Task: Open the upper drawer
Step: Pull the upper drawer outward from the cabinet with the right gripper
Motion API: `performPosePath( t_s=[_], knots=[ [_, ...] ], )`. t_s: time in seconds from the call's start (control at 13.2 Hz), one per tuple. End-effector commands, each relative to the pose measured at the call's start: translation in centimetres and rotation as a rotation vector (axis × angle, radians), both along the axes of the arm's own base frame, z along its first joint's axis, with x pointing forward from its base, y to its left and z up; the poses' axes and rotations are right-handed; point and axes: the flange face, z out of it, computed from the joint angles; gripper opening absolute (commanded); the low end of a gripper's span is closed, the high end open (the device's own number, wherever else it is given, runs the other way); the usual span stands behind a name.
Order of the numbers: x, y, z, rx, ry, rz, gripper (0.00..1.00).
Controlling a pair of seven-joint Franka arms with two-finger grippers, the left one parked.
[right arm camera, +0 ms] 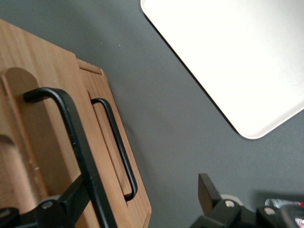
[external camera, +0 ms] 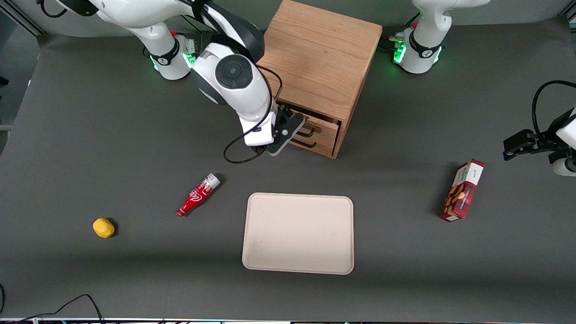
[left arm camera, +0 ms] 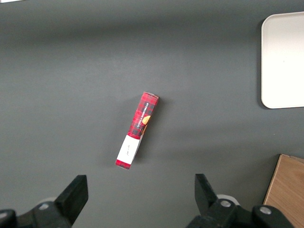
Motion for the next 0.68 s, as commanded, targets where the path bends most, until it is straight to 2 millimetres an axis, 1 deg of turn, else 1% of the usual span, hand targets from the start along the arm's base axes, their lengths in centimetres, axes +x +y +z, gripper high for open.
performPosePath(
  t_s=[0.0, 0.15, 0.23, 0.45, 0.6],
  knots=[
    [1.7, -1.1, -1.2, 0.005, -0.013, 0.042, 1.0],
    [2.9, -2.2, -1.4, 0.0, -0.023, 0.056, 1.0],
    [4.1, -2.9, -0.8, 0.007, -0.039, 0.054, 1.0],
    [7.0, -5.1, -0.5, 0.017, -0.057, 0.057, 1.0],
    [8.1, -6.0, -0.5, 0.018, -0.07, 0.057, 1.0]
  ],
)
